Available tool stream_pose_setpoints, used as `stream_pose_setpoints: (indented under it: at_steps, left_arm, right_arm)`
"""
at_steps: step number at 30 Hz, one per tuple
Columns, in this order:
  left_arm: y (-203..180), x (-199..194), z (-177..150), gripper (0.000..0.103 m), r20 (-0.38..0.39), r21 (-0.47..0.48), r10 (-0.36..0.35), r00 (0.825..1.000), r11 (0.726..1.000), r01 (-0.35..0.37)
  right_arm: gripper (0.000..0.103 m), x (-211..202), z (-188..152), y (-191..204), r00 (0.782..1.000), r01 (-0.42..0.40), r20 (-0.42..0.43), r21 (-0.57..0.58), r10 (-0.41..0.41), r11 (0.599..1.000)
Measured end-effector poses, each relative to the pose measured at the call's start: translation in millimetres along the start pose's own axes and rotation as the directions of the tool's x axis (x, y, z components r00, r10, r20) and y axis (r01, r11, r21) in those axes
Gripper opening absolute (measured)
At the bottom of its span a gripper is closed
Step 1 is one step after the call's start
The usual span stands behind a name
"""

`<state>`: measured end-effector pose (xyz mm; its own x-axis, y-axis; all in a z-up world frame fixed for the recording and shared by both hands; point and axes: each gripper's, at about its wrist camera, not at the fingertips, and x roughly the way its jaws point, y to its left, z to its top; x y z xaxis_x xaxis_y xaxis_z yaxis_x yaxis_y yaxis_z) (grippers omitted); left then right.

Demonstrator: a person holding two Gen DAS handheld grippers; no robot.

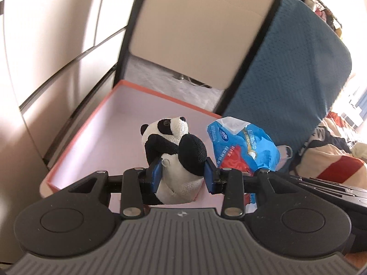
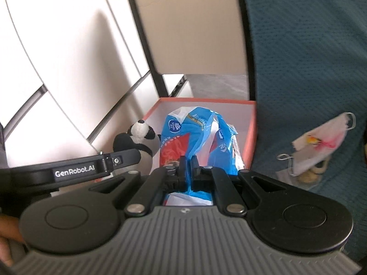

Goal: Organize soft objects
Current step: 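Carry the panda plush and blue bag over the pink box with both tools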

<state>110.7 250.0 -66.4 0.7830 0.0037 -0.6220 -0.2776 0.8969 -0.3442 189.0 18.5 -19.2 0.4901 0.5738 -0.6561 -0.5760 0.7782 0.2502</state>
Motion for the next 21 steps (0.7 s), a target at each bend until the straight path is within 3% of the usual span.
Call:
stream_pose_setpoints:
  at_steps: [7,21]
  left_arm:
    - [32.9,17.8,8.8,0.043,-0.036,-0.004,0.011,0.999,1.000,-0.011]
    - [77.5,88.2,10.0,0.044,-0.146,-0.050,0.000,0.989,0.999,-0.007]
  right_arm:
    - [0.006,36.0,1.1,22.2,0.999,-0.013,-0.034,-0.016,0.013,1.000]
    - [0.006,113.0,6.6,24.1,0.991,0.032,-0.130,-0.018,-0.034,0.999]
